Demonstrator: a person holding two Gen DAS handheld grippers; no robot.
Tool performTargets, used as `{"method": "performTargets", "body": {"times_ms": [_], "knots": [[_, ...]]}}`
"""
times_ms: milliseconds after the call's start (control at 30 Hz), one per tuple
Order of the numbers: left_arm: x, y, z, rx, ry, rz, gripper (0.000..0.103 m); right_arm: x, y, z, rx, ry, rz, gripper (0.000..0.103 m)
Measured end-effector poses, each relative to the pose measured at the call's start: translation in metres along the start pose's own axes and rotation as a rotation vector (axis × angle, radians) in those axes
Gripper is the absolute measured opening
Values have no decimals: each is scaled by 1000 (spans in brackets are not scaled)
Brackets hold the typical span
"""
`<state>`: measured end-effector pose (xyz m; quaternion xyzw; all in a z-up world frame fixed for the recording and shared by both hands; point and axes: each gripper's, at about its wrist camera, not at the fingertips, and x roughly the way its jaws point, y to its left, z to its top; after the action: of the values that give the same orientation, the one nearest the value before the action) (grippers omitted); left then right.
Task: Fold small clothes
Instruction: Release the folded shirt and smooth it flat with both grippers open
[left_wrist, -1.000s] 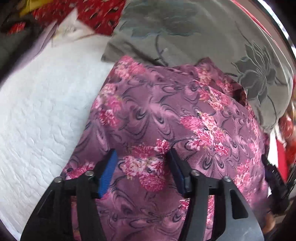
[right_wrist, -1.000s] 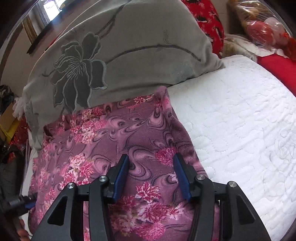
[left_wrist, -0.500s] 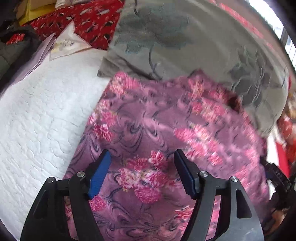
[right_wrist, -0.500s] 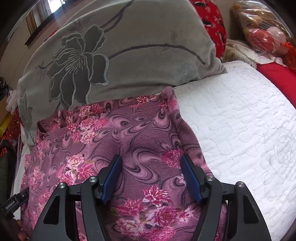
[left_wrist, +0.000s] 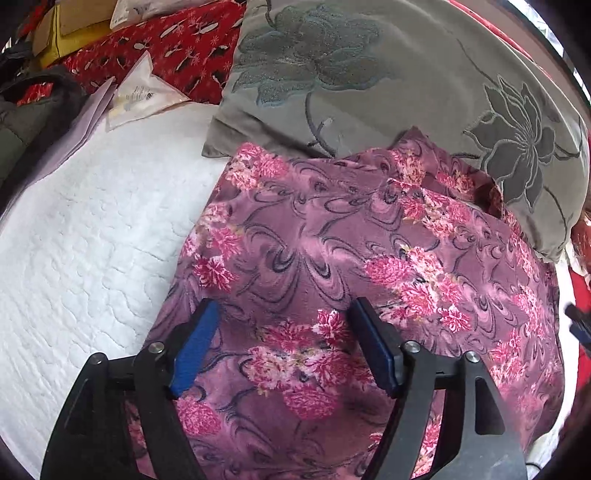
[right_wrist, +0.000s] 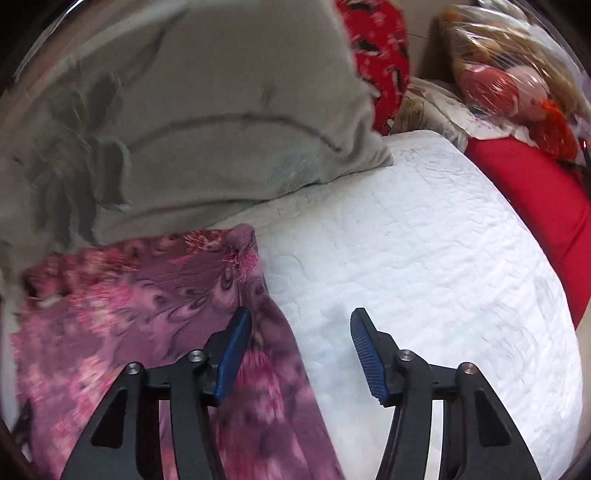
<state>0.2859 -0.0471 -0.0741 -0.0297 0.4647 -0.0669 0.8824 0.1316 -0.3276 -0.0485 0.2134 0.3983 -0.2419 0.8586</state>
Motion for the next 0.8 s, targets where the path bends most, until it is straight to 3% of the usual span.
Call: {"method": "performTargets", "body": {"times_ms": [100, 167, 267, 367, 467, 567, 600, 667, 800], "knots": [[-2, 1, -2, -3, -3, 0, 75, -19, -11, -31, -72, 19, 48, 59], [-1, 0, -3, 7, -11, 5, 76, -9, -16, -57, -130, 116, -2, 57], [-2, 0, -4, 16, -18, -2, 76, -23, -32, -71, -104, 64, -46, 60], [-12, 3, -7, 3, 11, -59, 76, -46, -47, -72, -20, 29, 32, 57], [-31, 1, -12, -27, 39, -137, 76, -56, -45, -88, -64, 31, 93, 59], [-48, -11, -25, 55, 64, -162, 76, -30, -35, -105, -170, 133, 10, 58], [-51, -13, -30, 87, 74, -153, 76, -34, -30, -108, -206, 85, -8, 60], [-56, -13, -43, 125, 92, -138, 76, -42, -20, -104, -226, 83, -49, 58], [-41, -8, -70, 159, 183, -80, 77, -68, -10, -102, -187, 2, 62, 59]]}}
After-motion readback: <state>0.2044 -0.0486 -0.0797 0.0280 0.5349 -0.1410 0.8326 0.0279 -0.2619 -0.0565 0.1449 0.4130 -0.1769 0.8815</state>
